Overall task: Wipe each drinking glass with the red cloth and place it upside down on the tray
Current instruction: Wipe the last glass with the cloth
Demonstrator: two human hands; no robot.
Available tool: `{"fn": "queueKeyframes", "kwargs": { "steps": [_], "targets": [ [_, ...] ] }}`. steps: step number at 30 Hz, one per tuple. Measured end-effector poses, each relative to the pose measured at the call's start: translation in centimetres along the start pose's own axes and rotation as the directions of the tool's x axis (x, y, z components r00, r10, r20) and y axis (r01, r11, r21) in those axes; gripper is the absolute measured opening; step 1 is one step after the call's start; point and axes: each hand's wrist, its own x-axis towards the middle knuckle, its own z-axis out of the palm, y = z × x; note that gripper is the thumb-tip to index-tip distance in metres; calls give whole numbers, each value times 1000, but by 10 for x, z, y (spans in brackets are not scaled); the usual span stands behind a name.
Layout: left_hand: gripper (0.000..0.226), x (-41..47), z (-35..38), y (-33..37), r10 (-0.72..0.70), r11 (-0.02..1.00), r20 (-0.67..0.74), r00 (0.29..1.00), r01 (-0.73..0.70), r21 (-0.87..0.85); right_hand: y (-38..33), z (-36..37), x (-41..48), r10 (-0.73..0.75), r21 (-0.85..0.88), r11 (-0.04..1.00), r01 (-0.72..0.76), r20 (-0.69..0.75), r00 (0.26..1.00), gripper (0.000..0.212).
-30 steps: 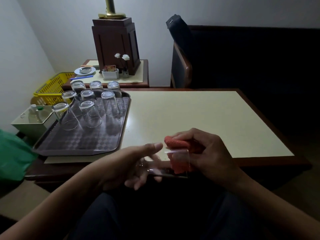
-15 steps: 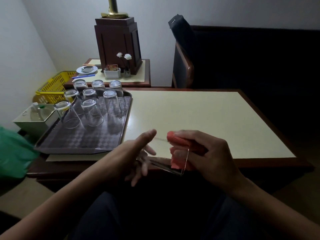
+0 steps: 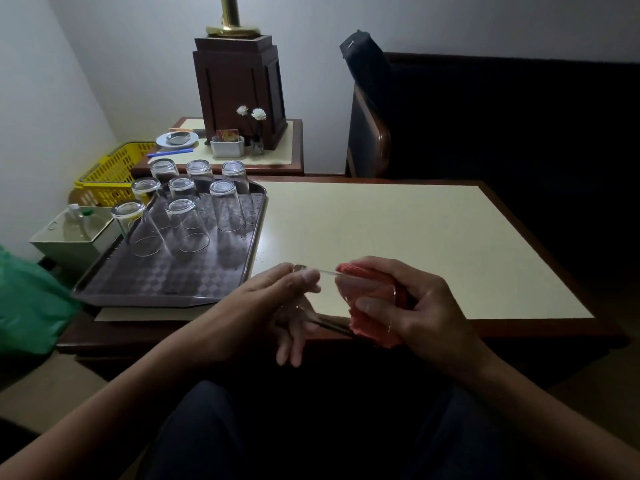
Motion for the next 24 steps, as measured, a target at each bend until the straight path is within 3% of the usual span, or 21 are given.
{"fn": "queueKeyframes", "kwargs": {
  "steps": [3,5,8,11,13,16,18,19,22,24],
  "targets": [
    [77,3,-3,-5,-195,978,28,980,192,85,-8,-3,-3,-154,-151,973,172,124,980,48],
    [76,5,-1,-9,-226,972,84,971,219,82,-9,-5,-1,-125,-161,975,151,162,979,43],
    [57,8,3,-15,-117,991,61,991,120,-56,-5,-4,4,140,61,987,-145,90,986,32],
    [40,7,0,-16,69,997,45,997,-70,17,6,4,6,381,279,875,-395,105,919,31],
    [51,8,-2,-17,44,999,36,998,-44,-12,6,7,3,283,197,935,-296,92,955,35],
    [85,10,-5,-21,-163,983,-14,987,163,81,0,5,-2,-74,-17,997,76,103,992,42],
    [107,10,-9,-29,-281,951,93,955,263,164,-6,5,-5,-220,-126,963,240,158,963,39],
    [110,11,-10,-32,-294,950,149,944,271,159,-6,3,-5,-221,-158,956,247,164,961,37],
    [75,14,-6,-35,-150,987,164,975,156,-27,-2,-2,0,-1,-128,992,8,54,999,32],
    [57,15,-4,-31,37,990,110,993,-21,-137,4,-4,5,228,34,973,-229,10,973,20]
  ]
}}
